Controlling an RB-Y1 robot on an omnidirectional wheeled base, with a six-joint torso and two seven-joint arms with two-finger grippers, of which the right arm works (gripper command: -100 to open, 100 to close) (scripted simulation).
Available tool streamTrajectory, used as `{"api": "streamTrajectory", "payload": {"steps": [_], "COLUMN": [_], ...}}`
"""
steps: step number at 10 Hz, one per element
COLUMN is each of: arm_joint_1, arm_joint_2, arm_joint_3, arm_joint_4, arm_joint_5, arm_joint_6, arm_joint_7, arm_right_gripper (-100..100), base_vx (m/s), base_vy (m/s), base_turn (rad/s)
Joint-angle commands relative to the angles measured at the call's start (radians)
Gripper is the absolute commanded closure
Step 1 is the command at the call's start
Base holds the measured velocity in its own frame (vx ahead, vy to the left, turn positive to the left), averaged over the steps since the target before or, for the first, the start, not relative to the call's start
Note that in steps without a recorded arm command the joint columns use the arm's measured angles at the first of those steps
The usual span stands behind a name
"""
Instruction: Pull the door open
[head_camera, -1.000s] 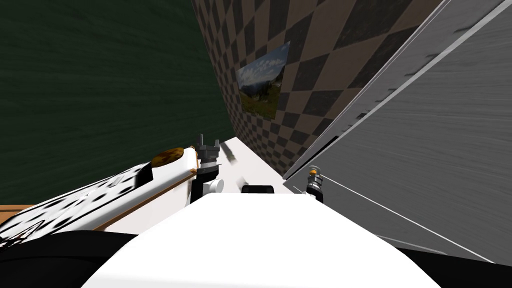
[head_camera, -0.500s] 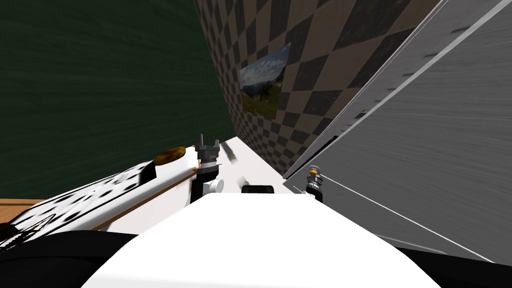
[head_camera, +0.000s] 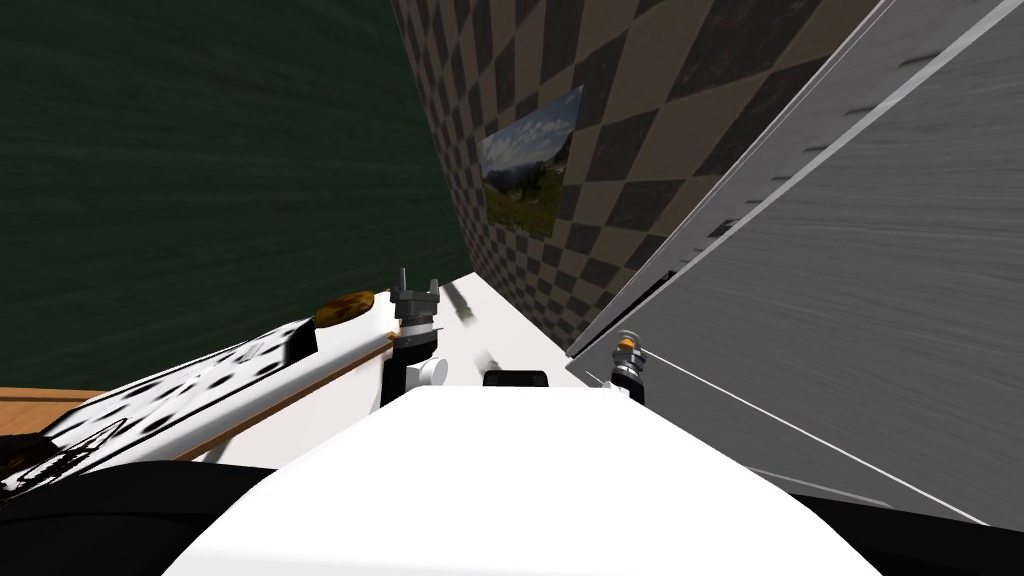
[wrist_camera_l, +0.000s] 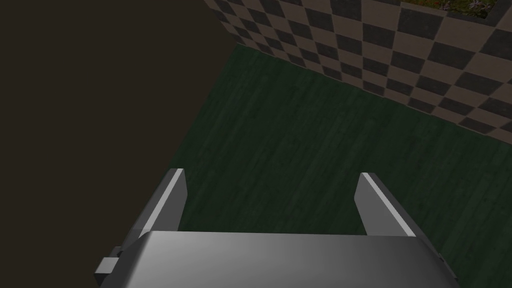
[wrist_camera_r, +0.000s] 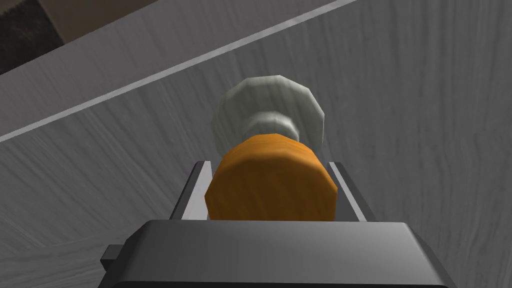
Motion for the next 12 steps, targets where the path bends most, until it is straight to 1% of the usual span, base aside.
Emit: {"api": "streamTrajectory", "payload": {"steps": [1, 2, 3, 4, 5, 6, 7, 9, 10, 11, 12], "arm_joint_1": [-0.002, -0.002, -0.003, -0.003, -0.005, -0.005, -0.006, -0.008, -0.009, -0.009, -0.010], "arm_joint_2": [0.004, 0.004, 0.005, 0.005, 0.007, 0.007, 0.008, 0.009, 0.010, 0.010, 0.012], "arm_joint_3": [-0.001, -0.001, -0.001, -0.001, -0.002, -0.002, -0.002, -0.003, -0.003, -0.003, -0.004], "arm_joint_4": [-0.006, -0.006, -0.006, -0.006, -0.007, -0.007, -0.008, -0.008, -0.009, -0.009, -0.009], "arm_joint_5": [-0.001, -0.001, -0.001, -0.001, -0.001, -0.001, -0.001, -0.001, -0.001, -0.001, -0.002], "arm_joint_6": [0.002, 0.002, 0.003, 0.003, 0.004, 0.004, 0.004, 0.005, 0.006, 0.006, 0.007], "arm_joint_7": [-0.050, -0.067, -0.101, -0.109, -0.146, -0.150, -0.189, -0.232, -0.266, -0.273, -0.311], "arm_right_gripper": [100, 100, 100, 100, 100, 100, 100, 100, 100, 100, 100], "base_vx": [-0.050, -0.037, -0.032, -0.023, -0.025, -0.024, -0.025, -0.035, -0.032, -0.024, -0.027], "base_vy": [-0.001, 0.002, 0.002, 0.003, 0.006, 0.002, 0.000, -0.002, 0.003, 0.003, 0.003], "base_turn": [0.034, 0.018, 0.025, 0.012, 0.019, 0.013, 0.019, 0.030, 0.020, 0.013, 0.022]}}
